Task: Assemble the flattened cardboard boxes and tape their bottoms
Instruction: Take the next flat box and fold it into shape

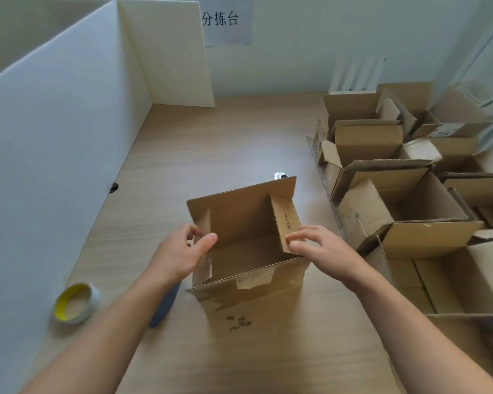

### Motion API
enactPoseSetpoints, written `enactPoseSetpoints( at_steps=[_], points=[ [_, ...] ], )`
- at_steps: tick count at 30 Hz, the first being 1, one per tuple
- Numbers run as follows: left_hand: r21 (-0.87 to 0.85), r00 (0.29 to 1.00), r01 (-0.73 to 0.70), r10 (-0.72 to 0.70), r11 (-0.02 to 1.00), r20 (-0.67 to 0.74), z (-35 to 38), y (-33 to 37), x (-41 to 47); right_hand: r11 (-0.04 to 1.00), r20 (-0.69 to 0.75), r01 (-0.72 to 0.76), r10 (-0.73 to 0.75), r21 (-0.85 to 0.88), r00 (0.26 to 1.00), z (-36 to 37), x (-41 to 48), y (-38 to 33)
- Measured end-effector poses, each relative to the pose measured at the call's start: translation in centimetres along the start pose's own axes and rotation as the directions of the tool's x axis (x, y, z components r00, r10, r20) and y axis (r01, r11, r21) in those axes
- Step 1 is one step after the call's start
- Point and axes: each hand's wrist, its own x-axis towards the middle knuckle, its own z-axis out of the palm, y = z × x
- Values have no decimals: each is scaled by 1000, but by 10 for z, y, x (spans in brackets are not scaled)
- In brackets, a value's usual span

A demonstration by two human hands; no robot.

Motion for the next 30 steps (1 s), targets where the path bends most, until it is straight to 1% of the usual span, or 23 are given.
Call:
enactPoseSetpoints(
  at_steps=[3,5,7,8,10,12,13,17,18,19,21,22,23,24,25,26,27,28,29,30],
  points=[
    [150,992,-111,101,982,74,8,-7,0,1000,75,0,-1,12,997,5,0,3],
    [175,987,-138,121,975,107,12,-13,0,998,122,-18,10,62,992,5,1,5],
    [124,984,-130,112,984,137,10,-17,2,995,187,-23,4,100,982,1,1,8],
    [86,984,-112,99,990,146,9,-18,3,996,220,-17,-3,90,975,-1,0,9],
    [34,985,-70,64,997,158,6,-18,6,1000,278,19,-22,15,960,-4,0,12],
    [46,981,-49,40,998,192,5,-19,9,998,320,34,-18,-47,947,-5,2,13],
    [45,977,-52,42,998,207,5,-21,11,998,333,29,-7,-61,943,-6,2,13],
    [-61,973,-30,43,998,226,5,-26,12,991,374,37,14,-131,927,-9,3,18],
    [-34,973,-50,56,998,224,6,-27,12,987,387,47,16,-153,922,-10,4,20],
    [28,971,-83,75,996,227,7,-29,13,985,397,51,19,-165,918,-10,5,23],
    [190,963,-146,96,971,252,10,-29,12,989,399,38,21,-140,917,-9,7,26],
    [230,964,-143,83,963,254,11,-29,12,995,386,24,16,-101,922,-8,8,27],
    [231,967,-122,63,965,247,11,-30,12,999,359,11,8,-51,933,-7,10,26],
    [207,970,-97,45,974,240,10,-32,12,1000,314,3,-3,1,949,-5,11,26],
    [138,969,-61,26,989,245,9,-33,11,999,252,6,-17,44,968,-4,12,27],
    [17,965,-5,1,1000,261,8,-34,10,997,173,13,-26,75,985,-2,13,28],
    [-135,959,68,-27,988,283,7,-33,7,994,86,15,-24,107,996,0,14,29],
    [-275,951,147,-59,950,304,7,-32,5,988,2,8,-8,152,1000,2,15,30],
    [-379,946,209,-88,901,313,7,-31,2,977,-69,-4,19,212,997,5,17,31],
    [-436,944,241,-105,867,313,8,-32,0,965,-123,-13,47,264,991,9,19,31]
  ],
)
